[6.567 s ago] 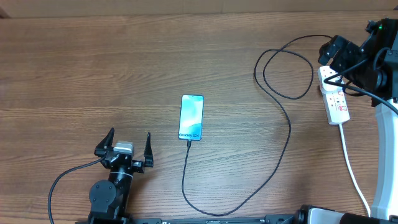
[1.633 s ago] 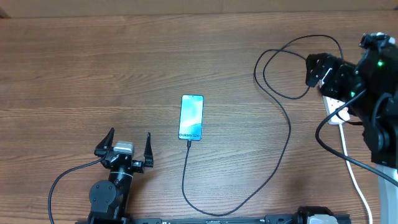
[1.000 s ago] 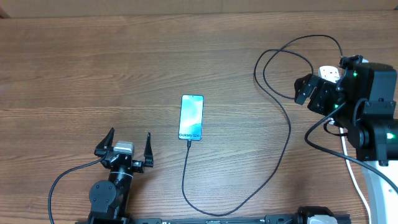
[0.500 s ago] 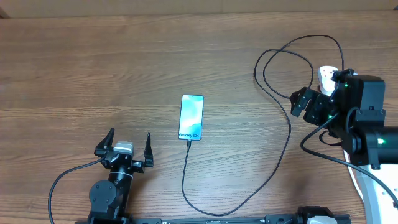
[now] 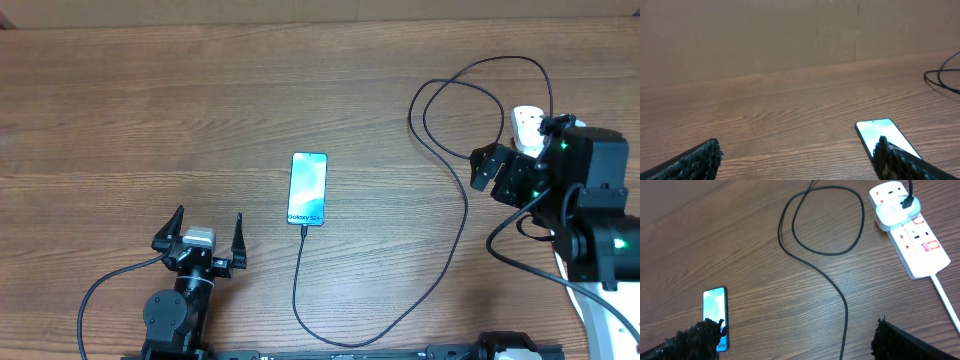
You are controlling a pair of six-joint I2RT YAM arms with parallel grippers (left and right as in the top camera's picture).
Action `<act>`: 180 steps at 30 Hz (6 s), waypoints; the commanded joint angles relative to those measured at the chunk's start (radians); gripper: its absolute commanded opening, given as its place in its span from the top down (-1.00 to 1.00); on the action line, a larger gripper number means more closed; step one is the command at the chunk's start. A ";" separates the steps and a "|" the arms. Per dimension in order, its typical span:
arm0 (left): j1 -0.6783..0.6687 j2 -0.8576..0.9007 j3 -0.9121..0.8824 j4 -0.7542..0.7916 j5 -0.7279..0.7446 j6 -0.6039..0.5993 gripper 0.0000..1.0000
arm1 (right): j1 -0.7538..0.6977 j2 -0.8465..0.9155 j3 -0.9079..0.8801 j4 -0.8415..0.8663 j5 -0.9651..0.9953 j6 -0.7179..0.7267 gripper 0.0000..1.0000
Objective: Plug charger to phone and switch on socket
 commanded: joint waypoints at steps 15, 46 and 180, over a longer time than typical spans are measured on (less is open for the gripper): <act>0.002 -0.011 -0.003 -0.002 -0.012 0.023 -0.99 | 0.003 -0.025 -0.004 0.006 0.002 -0.004 -1.00; 0.002 -0.011 -0.003 -0.002 -0.012 0.023 -0.99 | 0.003 -0.164 -0.306 0.006 0.002 -0.004 -1.00; 0.002 -0.011 -0.003 -0.002 -0.012 0.023 -0.99 | 0.035 -0.762 -0.842 1.036 0.027 -0.004 -1.00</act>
